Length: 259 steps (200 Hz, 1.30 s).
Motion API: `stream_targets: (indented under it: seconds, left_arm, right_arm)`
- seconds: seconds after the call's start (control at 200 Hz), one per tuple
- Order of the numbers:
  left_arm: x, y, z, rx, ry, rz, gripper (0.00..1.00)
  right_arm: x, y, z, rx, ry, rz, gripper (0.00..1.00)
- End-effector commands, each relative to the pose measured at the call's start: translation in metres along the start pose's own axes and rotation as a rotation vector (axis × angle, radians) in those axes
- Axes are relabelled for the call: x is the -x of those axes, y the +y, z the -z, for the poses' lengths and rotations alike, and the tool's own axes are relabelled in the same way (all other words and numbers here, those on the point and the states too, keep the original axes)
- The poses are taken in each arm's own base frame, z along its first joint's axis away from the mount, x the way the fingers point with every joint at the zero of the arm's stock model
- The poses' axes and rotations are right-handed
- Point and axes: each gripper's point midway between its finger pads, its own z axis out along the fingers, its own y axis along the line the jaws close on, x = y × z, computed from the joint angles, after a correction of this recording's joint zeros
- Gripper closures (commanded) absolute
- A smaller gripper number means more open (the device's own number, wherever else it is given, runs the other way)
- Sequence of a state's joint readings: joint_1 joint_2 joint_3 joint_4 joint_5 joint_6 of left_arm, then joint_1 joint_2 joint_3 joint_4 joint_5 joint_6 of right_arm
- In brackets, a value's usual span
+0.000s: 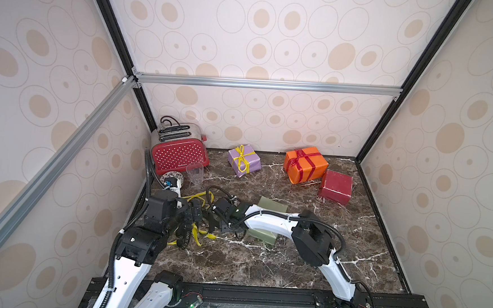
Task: Untie the ribbon bows on the gift boxes
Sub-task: Move the gift box to the center of the board.
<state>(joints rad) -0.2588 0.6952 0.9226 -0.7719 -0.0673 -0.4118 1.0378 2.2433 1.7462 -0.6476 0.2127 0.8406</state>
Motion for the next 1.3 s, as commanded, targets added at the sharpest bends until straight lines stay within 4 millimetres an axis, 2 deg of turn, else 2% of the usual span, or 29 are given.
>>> stream_targets:
  seconds: [0.0,0.085,0.23,0.381,0.581,0.726,1.142,1.252,1.267,1.292]
  left_arm:
    - [0.001,-0.009,0.006,-0.049,-0.012,-0.002,0.01]
    - [0.001,-0.012,0.006,-0.063,-0.011,-0.012,0.01]
    - [0.0,-0.015,0.007,-0.076,-0.006,-0.016,0.01]
    - [0.0,-0.017,0.006,-0.083,-0.001,-0.019,0.01]
    - [-0.001,-0.018,0.005,-0.089,0.001,-0.023,0.01]
    - [-0.002,-0.018,0.004,-0.091,0.006,-0.025,0.01]
    - [-0.002,-0.018,0.004,-0.088,0.003,-0.03,0.01]
    - [-0.002,-0.018,0.003,-0.088,0.004,-0.031,0.01]
    - [-0.002,-0.017,0.003,-0.087,0.004,-0.031,0.01]
    - [-0.002,-0.018,0.003,-0.087,0.004,-0.031,0.01]
  right_arm:
    - [0.01,-0.056,0.012,-0.102,0.0,-0.081,0.29]
    - [0.011,-0.091,0.017,-0.138,-0.004,-0.117,0.29]
    - [0.01,-0.14,0.026,-0.175,0.021,-0.143,0.29]
    - [0.015,-0.181,0.032,-0.207,0.02,-0.193,0.28]
    - [0.028,-0.222,0.031,-0.212,0.03,-0.285,0.27]
    - [0.029,-0.249,0.03,-0.207,0.041,-0.374,0.27]
    - [-0.006,-0.328,0.041,-0.252,0.082,-0.462,0.28]
    - [-0.009,-0.347,0.046,-0.266,0.082,-0.504,0.28]
    - [-0.009,-0.357,0.048,-0.274,0.081,-0.532,0.28]
    - [-0.008,-0.362,0.049,-0.277,0.08,-0.545,0.28]
